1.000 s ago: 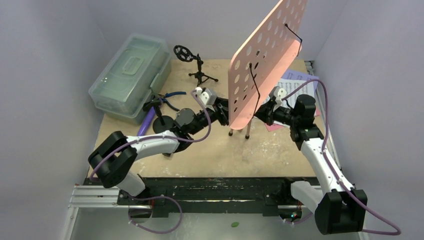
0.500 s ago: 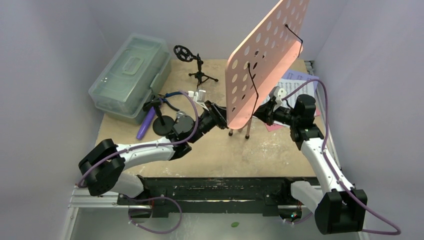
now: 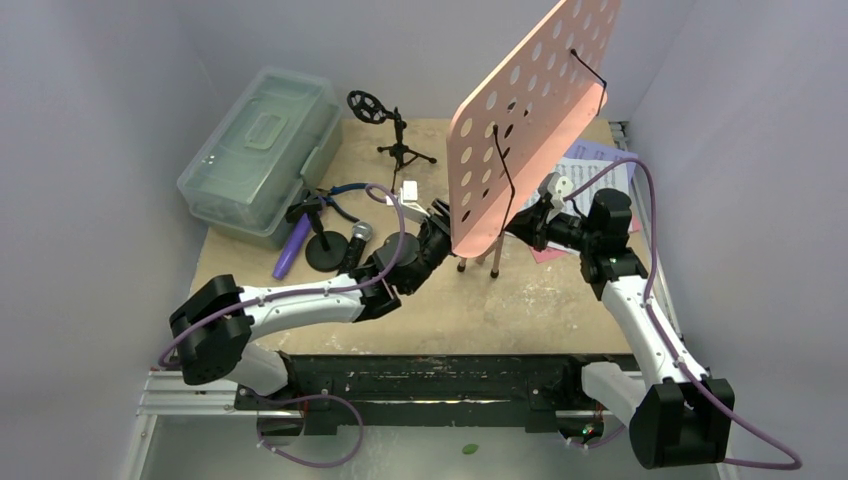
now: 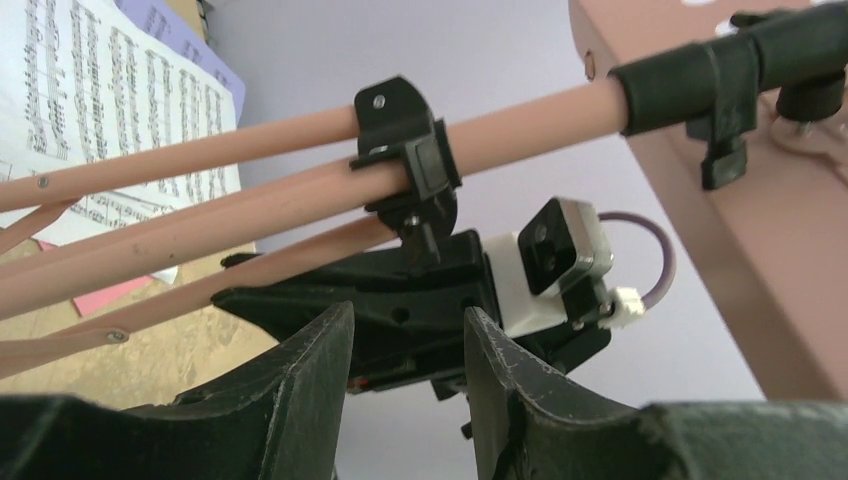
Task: Pack up the instrument practice props
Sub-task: Close the music stand at the center of the board, then place the music stand at the center of the board.
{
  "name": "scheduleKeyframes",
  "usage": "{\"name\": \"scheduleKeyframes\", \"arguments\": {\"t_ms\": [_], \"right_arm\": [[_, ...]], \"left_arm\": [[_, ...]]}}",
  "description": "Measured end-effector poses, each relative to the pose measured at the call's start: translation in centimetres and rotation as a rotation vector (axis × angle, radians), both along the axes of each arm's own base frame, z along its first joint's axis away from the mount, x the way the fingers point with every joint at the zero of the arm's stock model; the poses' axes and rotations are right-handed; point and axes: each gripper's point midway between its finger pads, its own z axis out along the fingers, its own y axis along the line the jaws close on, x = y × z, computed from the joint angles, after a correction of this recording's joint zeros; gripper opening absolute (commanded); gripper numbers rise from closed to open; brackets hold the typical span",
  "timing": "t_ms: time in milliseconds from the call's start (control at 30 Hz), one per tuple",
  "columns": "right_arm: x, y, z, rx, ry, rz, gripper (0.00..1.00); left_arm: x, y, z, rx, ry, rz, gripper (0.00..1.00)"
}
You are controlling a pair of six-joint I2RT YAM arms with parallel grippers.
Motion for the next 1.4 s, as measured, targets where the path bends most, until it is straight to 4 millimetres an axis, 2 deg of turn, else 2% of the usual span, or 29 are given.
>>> {"name": "scheduleKeyframes", "arguments": {"t_ms": [133,267,467,567,667,1000,1033,1133,1200,1300,1400], "right_arm": [[0.0,0.0,0.0,0.0,0.0,0.001,0.0],[0.1,0.0,-0.1,0.001,0.003,0.003,0.0],[0.1,0.0,0.0,0.002,-0.001,0.004,0.0],[0.1,0.0,0.0,0.003,-0.001,0.004,0.0],[0.2,0.1,0.0,0.004,-0.001,0.005,0.0],[0.3,0.0,0.0,0.005,-0.001,0.001,0.0],[0.3,0.0,0.0,0.005,-0.001,0.0,0.0],[0.3,-0.1,0.0,0.005,0.0,-0.003,0.0],[0.3,-0.1,0.0,0.007,0.002,-0.005,0.0],[0.3,-0.1,0.0,0.007,0.002,-0.003,0.0],[0.3,-0.1,0.0,0.007,0.002,-0.001,0.0]], "left_arm": [[1.1,0.0,1.1,-0.037,0.015,0.053,0.43],[1.9,-0.3,0.7,-0.042,0.05,0.089,0.34],[2.7,0.0,0.6,-0.101,0.159,0.147,0.28],[2.8,0.1,0.7,-0.155,0.207,0.159,0.12],[2.9,0.2,1.3,-0.234,0.261,0.161,0.0],[3.0,0.1,1.5,-0.525,0.459,0.124,0.0],[2.9,0.0,1.6,-0.549,0.468,0.119,0.03],[2.9,-0.3,1.7,-0.606,0.481,0.106,0.23],[2.9,-0.5,1.7,-0.631,0.483,0.097,0.32],[2.8,-0.4,1.5,-0.643,0.467,0.086,0.42],[2.5,0.0,0.7,-0.611,0.438,0.09,0.46]]}}
